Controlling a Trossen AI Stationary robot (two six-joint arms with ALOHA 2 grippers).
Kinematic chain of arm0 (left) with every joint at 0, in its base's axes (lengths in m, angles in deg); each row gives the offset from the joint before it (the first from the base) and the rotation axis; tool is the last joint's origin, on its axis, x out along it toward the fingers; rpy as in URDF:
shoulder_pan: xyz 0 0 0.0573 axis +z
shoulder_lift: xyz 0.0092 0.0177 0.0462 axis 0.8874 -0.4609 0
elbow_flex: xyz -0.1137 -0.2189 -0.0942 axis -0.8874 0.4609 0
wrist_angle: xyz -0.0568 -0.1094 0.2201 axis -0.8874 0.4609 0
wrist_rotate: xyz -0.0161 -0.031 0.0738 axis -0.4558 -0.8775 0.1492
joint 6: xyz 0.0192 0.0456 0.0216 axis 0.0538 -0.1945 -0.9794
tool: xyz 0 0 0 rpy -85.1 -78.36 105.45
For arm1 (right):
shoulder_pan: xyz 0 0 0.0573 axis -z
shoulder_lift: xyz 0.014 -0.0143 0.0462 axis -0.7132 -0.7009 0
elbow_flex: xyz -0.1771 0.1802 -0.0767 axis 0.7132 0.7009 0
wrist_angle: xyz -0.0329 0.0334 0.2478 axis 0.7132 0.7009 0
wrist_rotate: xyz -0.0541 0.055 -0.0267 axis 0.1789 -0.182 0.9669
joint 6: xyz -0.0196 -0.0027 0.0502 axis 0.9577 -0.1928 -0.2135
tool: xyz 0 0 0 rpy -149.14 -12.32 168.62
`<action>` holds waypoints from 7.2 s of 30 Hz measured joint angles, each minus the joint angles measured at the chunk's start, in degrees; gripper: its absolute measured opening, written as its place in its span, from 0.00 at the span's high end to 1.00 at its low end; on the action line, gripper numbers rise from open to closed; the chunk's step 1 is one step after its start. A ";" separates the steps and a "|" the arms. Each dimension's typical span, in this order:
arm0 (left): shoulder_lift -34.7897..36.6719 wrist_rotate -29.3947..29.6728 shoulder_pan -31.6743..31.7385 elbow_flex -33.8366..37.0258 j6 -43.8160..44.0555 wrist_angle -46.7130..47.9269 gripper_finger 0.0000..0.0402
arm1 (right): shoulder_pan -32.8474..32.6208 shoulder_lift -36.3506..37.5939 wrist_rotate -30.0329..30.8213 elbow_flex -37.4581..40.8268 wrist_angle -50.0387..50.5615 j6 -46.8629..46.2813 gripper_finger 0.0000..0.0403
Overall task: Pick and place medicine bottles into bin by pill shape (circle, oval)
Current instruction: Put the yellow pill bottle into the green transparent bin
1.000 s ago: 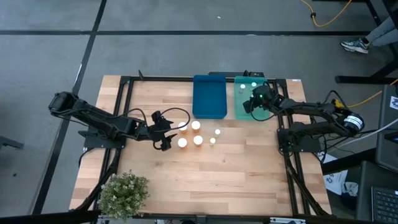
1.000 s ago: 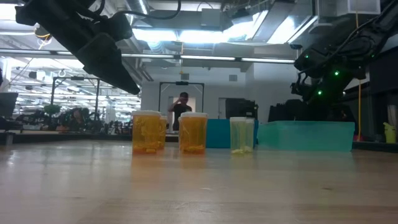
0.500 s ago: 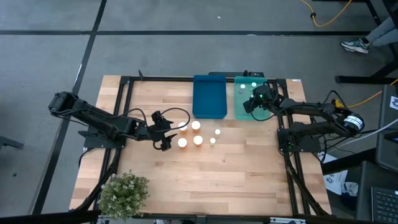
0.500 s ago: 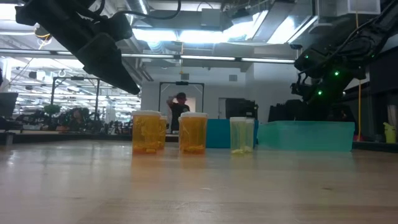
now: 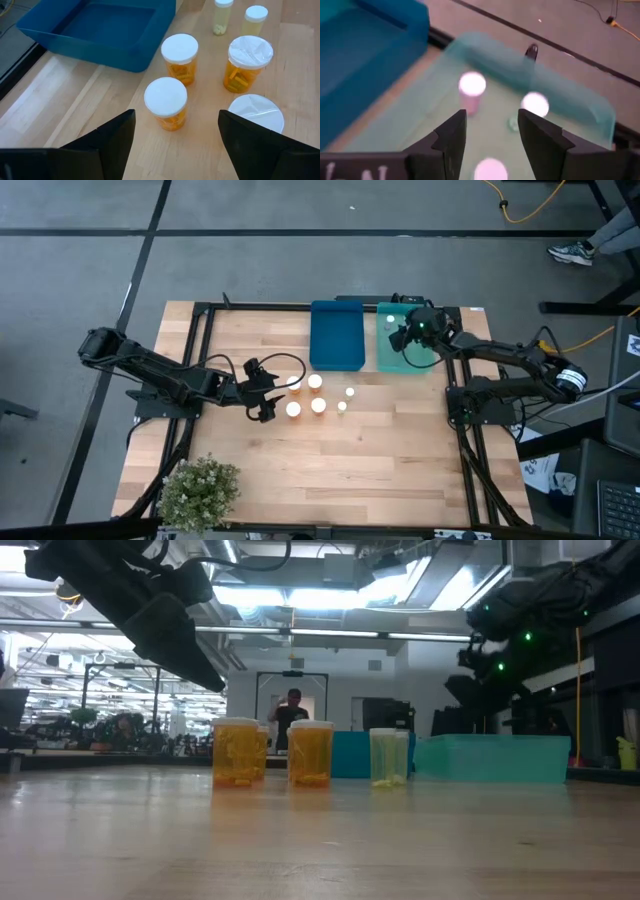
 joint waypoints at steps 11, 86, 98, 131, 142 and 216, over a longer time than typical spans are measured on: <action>0.00 -0.02 -0.01 0.00 0.04 0.02 0.31 | -14.40 3.77 -14.10 -4.33 10.83 -9.25 0.55; 0.00 0.00 0.00 0.00 0.02 -0.03 0.31 | -43.43 -20.50 -9.57 -4.24 -9.04 -6.77 0.32; 0.00 0.00 0.00 0.00 0.02 -0.03 0.31 | -43.43 -20.50 -7.42 -4.24 -11.56 -3.26 0.35; 0.00 0.03 -0.02 0.00 0.02 -0.03 0.31 | -42.14 -26.71 -8.13 -4.33 -22.78 -1.61 0.36; 0.00 0.02 0.00 0.00 0.02 -0.03 0.31 | -42.14 -26.71 -8.07 -4.33 -22.78 -1.69 0.62; 0.01 0.39 0.00 0.00 -0.02 -0.03 0.31 | -15.08 -2.80 1.86 13.05 -17.10 -12.41 0.63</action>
